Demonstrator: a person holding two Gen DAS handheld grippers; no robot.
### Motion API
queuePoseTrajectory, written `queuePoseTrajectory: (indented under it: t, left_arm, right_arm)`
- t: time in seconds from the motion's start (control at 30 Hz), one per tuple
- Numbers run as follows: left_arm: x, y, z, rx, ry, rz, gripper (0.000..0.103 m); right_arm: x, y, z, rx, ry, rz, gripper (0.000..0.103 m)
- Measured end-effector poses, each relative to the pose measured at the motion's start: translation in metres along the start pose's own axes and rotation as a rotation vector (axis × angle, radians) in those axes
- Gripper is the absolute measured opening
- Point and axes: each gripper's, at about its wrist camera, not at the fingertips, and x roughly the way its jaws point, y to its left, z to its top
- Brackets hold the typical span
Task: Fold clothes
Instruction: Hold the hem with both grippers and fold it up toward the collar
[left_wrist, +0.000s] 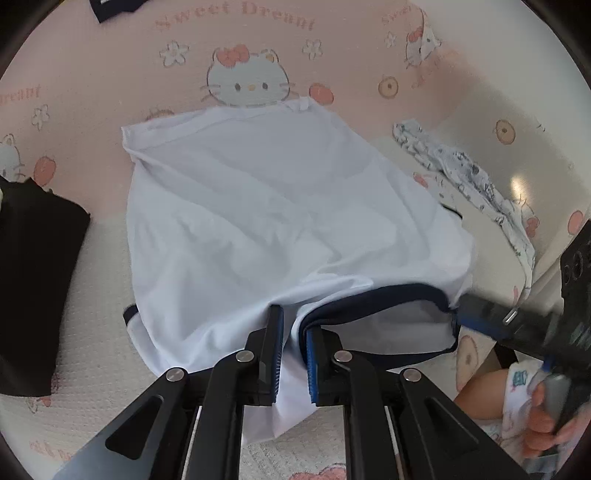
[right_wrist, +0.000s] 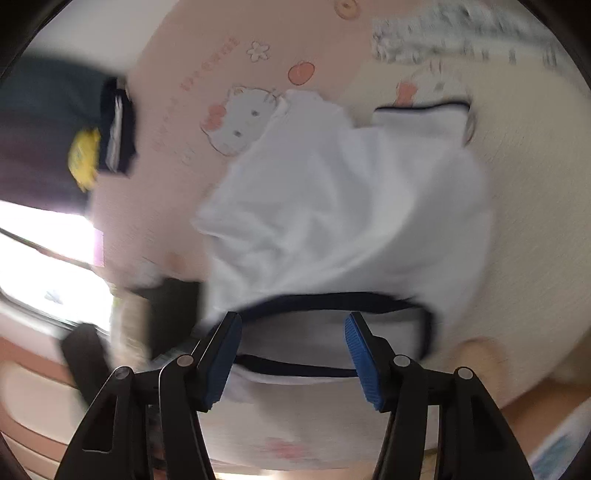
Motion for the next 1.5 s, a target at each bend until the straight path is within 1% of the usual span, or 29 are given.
queuePoseTrajectory:
  t: [0.03, 0.07, 0.17, 0.27, 0.3, 0.4, 0.43, 0.5, 0.57, 0.63, 0.7, 0.77, 0.8, 0.87, 0.93, 1.03, 1.1, 1.17, 1.23, 1.3, 1.37, 1.4, 1.43, 1.47, 1.5]
  left_arm:
    - [0.0, -0.001, 0.002, 0.009, -0.002, -0.002, 0.009]
    - [0.001, -0.002, 0.005, 0.013, -0.005, 0.007, 0.009]
    - [0.001, -0.004, 0.009, 0.01, -0.014, -0.002, 0.009]
    - [-0.007, -0.009, 0.011, 0.019, -0.034, -0.002, 0.009]
    - [-0.009, -0.011, 0.011, 0.027, -0.037, -0.002, 0.009]
    - [-0.015, -0.016, 0.011, 0.045, -0.042, -0.003, 0.009]
    - [-0.016, -0.016, 0.011, 0.045, -0.044, -0.003, 0.009]
    - [-0.015, -0.016, 0.011, 0.044, -0.043, 0.001, 0.009]
    - [-0.015, -0.015, 0.009, 0.033, -0.039, 0.0, 0.009]
    - [-0.014, -0.013, 0.008, 0.019, -0.037, -0.01, 0.009]
    - [-0.013, -0.012, 0.005, 0.004, -0.036, -0.027, 0.009]
    - [-0.014, -0.011, 0.003, -0.016, -0.04, -0.046, 0.009]
    - [-0.014, -0.011, 0.002, -0.016, -0.045, -0.052, 0.009]
    - [-0.016, -0.011, 0.001, -0.009, -0.051, -0.052, 0.009]
    - [-0.017, -0.01, -0.001, -0.007, -0.054, -0.066, 0.009]
    - [-0.015, -0.006, -0.003, -0.017, -0.048, -0.064, 0.009]
    - [-0.014, -0.002, -0.003, -0.022, -0.054, -0.053, 0.009]
    - [-0.012, 0.004, -0.003, -0.047, -0.051, -0.067, 0.009]
    - [-0.011, 0.01, -0.003, -0.076, -0.048, -0.08, 0.009]
    - [-0.011, 0.014, -0.004, -0.086, -0.046, -0.085, 0.009]
    - [-0.011, 0.016, -0.005, -0.083, -0.044, -0.083, 0.009]
    - [-0.011, 0.017, -0.006, -0.084, -0.043, -0.083, 0.009]
    - [-0.01, 0.02, -0.007, -0.102, -0.038, -0.104, 0.009]
    - [-0.01, 0.022, -0.008, -0.12, -0.034, -0.124, 0.009]
    - [-0.01, 0.025, -0.009, -0.139, -0.029, -0.145, 0.009]
  right_arm:
    - [0.003, 0.004, -0.002, -0.048, 0.013, -0.039, 0.058]
    - [0.009, 0.011, -0.004, -0.09, 0.032, -0.046, 0.058]
    - [0.026, 0.03, -0.011, -0.216, 0.087, -0.068, 0.058]
    - [0.049, 0.046, -0.009, -0.322, 0.126, -0.098, 0.058]
    - [0.058, 0.047, -0.007, -0.34, 0.151, -0.093, 0.058]
    - [0.082, 0.043, 0.004, -0.339, 0.224, -0.085, 0.058]
    - [0.085, 0.04, 0.008, -0.325, 0.229, -0.088, 0.058]
    - [0.084, 0.034, 0.018, -0.3, 0.208, -0.066, 0.058]
    - [0.079, 0.027, 0.029, -0.261, 0.191, 0.007, 0.058]
    - [0.08, 0.022, 0.033, -0.25, 0.2, 0.023, 0.059]
    - [0.088, 0.022, 0.03, -0.3, 0.227, -0.012, 0.059]
    - [0.1, 0.029, 0.019, -0.398, 0.257, -0.066, 0.06]
    - [0.1, 0.035, 0.015, -0.435, 0.241, -0.067, 0.062]
    - [0.102, 0.045, 0.007, -0.504, 0.209, -0.068, 0.063]
    - [0.105, 0.049, 0.005, -0.499, 0.184, -0.043, 0.066]
    - [0.118, 0.051, 0.004, -0.512, 0.17, -0.064, 0.067]
    - [0.123, 0.052, 0.005, -0.522, 0.137, -0.049, 0.067]
    - [0.127, 0.053, 0.006, -0.526, 0.111, -0.038, 0.067]
    - [0.125, 0.052, 0.006, -0.501, 0.09, -0.017, 0.067]
    - [0.132, 0.054, 0.006, -0.528, 0.068, -0.019, 0.066]
    - [0.135, 0.058, 0.004, -0.565, 0.051, -0.042, 0.063]
    - [0.138, 0.06, 0.004, -0.577, 0.045, -0.052, 0.055]
    - [0.137, 0.061, 0.004, -0.59, 0.037, -0.066, 0.042]
    - [0.135, 0.063, 0.004, -0.6, 0.019, -0.087, 0.034]
    - [0.133, 0.064, 0.004, -0.61, 0.001, -0.109, 0.023]
